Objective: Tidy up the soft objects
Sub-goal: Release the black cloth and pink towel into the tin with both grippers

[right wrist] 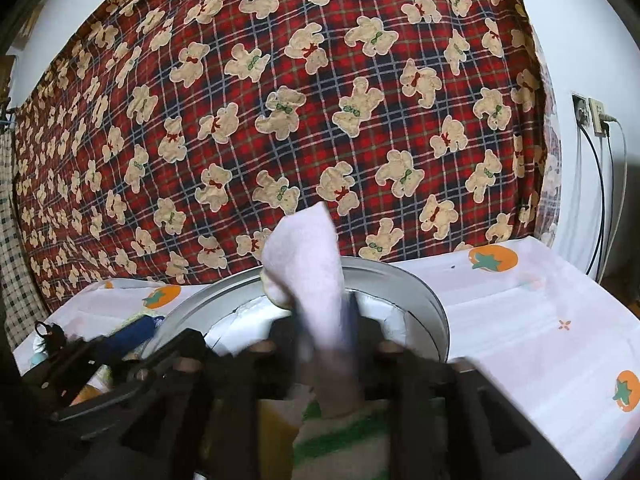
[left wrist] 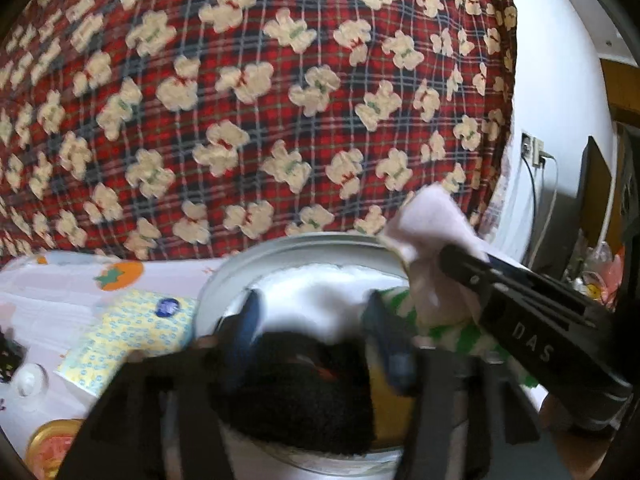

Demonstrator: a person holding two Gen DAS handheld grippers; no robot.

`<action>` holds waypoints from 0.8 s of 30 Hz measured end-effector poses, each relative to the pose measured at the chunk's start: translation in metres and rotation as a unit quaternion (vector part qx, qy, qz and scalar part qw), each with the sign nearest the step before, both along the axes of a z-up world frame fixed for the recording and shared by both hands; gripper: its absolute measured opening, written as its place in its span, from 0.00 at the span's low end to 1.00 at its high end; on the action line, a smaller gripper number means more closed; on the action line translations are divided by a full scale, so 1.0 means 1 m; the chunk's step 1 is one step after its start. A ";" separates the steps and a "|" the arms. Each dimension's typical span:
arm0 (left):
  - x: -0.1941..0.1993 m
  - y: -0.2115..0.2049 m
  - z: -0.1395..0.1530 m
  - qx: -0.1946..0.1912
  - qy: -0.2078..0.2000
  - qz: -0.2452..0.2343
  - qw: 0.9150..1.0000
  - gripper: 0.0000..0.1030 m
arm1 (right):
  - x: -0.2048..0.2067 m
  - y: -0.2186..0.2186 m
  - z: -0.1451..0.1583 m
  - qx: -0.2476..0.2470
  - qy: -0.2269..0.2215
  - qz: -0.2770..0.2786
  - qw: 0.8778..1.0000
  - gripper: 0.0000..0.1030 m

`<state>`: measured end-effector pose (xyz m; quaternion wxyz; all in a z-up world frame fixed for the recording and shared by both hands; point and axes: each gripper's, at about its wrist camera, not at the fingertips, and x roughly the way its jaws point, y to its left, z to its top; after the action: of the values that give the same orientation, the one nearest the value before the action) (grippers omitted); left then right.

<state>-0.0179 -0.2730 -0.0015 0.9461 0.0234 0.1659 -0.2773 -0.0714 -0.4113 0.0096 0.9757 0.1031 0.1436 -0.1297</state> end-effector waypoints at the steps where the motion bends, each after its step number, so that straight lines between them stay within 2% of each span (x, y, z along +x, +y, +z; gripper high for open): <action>1: -0.003 0.002 0.002 0.004 -0.013 0.011 1.000 0.76 | -0.002 -0.001 0.001 0.002 -0.005 -0.007 1.000 0.55; 2: -0.004 0.004 0.003 0.003 -0.016 0.012 1.000 0.87 | -0.007 -0.002 0.002 0.007 -0.018 -0.014 1.000 0.78; 3: -0.005 0.007 0.004 -0.003 -0.018 0.015 1.000 0.93 | -0.014 -0.003 0.005 0.010 -0.039 -0.023 0.999 0.88; 4: -0.007 0.011 0.006 -0.014 -0.018 0.020 1.000 0.99 | -0.021 -0.004 0.007 0.010 -0.057 -0.030 0.998 0.88; 6: -0.009 0.017 0.010 -0.030 -0.023 0.023 0.999 0.99 | -0.029 -0.003 0.011 0.003 -0.080 -0.037 0.996 0.88; 8: -0.011 0.018 0.011 -0.027 -0.029 0.022 0.999 0.99 | -0.033 -0.001 0.013 -0.008 -0.090 -0.052 0.995 0.88; 12: -0.012 0.014 0.008 -0.011 -0.034 0.021 0.999 0.99 | -0.032 0.001 0.012 -0.010 -0.086 -0.060 0.994 0.88; 24: -0.020 0.020 0.005 -0.006 -0.039 0.025 0.999 1.00 | -0.042 0.001 0.010 -0.016 -0.098 -0.085 0.991 0.88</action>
<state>-0.0375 -0.2531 0.0032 0.9585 0.0242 0.1275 -0.2537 -0.1133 -0.4106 0.0201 0.9721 0.1115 0.0358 -0.2033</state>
